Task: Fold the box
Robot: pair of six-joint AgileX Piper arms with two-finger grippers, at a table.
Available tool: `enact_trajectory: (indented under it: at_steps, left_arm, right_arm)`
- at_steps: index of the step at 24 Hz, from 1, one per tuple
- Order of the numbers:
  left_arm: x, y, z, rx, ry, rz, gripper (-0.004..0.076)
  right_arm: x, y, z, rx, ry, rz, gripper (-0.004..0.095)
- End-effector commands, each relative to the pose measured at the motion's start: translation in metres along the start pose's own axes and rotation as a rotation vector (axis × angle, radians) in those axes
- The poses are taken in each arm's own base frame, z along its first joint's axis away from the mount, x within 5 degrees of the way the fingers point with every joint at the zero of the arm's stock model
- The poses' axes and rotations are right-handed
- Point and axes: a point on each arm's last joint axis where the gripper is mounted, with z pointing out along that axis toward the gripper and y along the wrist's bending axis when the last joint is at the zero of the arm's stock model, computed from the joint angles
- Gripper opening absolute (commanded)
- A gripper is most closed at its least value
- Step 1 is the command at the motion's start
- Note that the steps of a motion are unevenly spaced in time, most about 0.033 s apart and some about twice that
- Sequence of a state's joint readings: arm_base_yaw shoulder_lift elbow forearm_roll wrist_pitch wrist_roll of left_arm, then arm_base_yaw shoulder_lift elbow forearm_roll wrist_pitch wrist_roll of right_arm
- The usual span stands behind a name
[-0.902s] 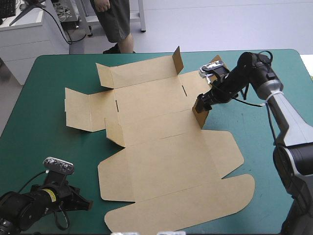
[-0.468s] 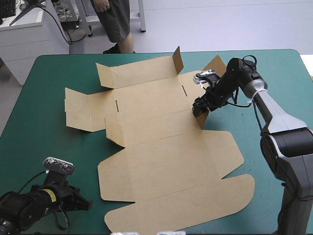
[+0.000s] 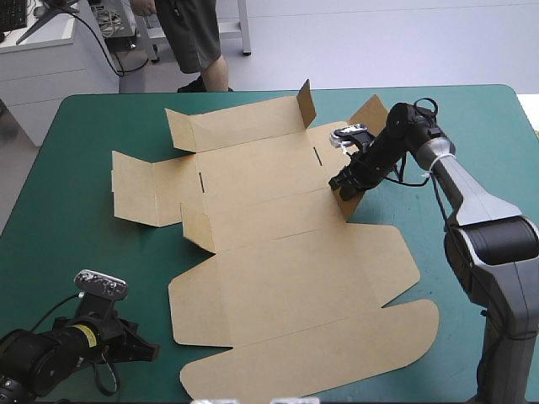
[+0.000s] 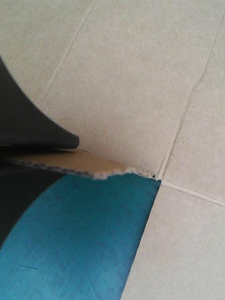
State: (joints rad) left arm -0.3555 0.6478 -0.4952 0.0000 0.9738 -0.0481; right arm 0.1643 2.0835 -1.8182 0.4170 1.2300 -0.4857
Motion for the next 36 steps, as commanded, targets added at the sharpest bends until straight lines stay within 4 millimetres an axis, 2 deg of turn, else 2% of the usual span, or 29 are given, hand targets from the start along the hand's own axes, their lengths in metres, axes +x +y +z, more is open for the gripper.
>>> enact_trajectory:
  at_steps: [1, 6, 12, 17, 21, 24, 27, 30, 34, 36]
  left_arm:
    - [-0.010, -0.001, -0.006, 0.013, -0.062, -0.009, -0.0008]
    - [-0.014, -0.002, -0.011, 0.014, -0.084, -0.005, -0.0008]
    - [-0.029, -0.002, -0.030, 0.018, -0.156, -0.005, -0.0008]
    - [-0.039, -0.003, -0.045, 0.025, -0.211, -0.007, -0.0008]
    - [-0.039, -0.004, -0.049, 0.031, -0.203, -0.011, -0.0008]
    - [-0.039, -0.007, -0.049, 0.064, -0.198, -0.020, -0.0008]
    - [-0.039, -0.007, -0.049, 0.066, -0.198, -0.019, -0.0008]
    - [-0.038, -0.007, -0.049, 0.066, -0.191, -0.024, -0.0008]
    - [-0.037, -0.007, -0.048, 0.066, -0.177, -0.023, -0.0008]
    - [-0.037, -0.007, -0.048, 0.066, -0.177, -0.023, -0.0008]
  right_arm:
    - [-0.011, 0.016, -0.038, 0.008, -0.112, -0.080, -0.0017]
    - [-0.024, 0.024, -0.061, 0.067, -0.169, -0.274, -0.0017]
    - [-0.040, 0.041, -0.085, 0.193, -0.220, -0.627, -0.0018]
    - [-0.049, 0.059, -0.081, 0.261, -0.232, -1.057, -0.0018]
    - [-0.057, 0.070, -0.079, 0.315, -0.274, -1.231, -0.0019]
    - [-0.061, 0.091, -0.071, 0.286, -0.310, -1.343, -0.0019]
    - [-0.064, 0.103, -0.058, 0.252, -0.299, -1.359, -0.0019]
    - [-0.067, 0.105, -0.037, 0.214, -0.276, -1.341, -0.0019]
    - [-0.067, 0.100, -0.028, 0.207, -0.254, -1.282, -0.0005]
    - [-0.067, 0.098, -0.028, 0.220, -0.235, -1.252, 0.0064]
